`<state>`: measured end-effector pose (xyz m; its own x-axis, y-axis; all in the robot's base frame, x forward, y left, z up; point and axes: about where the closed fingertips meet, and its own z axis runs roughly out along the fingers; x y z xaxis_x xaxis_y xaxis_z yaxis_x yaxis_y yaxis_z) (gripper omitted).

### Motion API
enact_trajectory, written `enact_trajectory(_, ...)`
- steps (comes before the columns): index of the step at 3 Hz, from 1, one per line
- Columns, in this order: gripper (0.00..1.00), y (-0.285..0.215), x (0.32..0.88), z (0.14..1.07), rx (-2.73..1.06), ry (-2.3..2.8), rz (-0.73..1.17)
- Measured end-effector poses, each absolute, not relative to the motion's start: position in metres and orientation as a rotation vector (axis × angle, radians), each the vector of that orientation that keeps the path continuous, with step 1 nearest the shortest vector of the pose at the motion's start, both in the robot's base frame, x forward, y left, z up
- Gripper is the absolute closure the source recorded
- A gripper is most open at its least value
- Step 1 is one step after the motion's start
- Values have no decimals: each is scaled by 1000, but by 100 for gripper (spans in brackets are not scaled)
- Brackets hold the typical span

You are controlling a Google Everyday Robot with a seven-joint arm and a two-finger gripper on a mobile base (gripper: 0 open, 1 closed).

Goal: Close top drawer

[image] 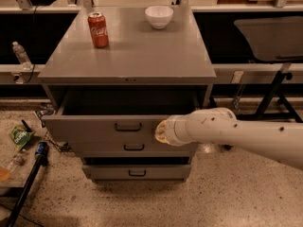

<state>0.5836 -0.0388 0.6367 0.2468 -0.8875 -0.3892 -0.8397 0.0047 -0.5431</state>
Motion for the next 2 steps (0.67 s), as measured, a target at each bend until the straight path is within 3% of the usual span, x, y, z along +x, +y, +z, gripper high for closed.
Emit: enact_trajectory(2,100,-31,630,629,-1888,1534,-132)
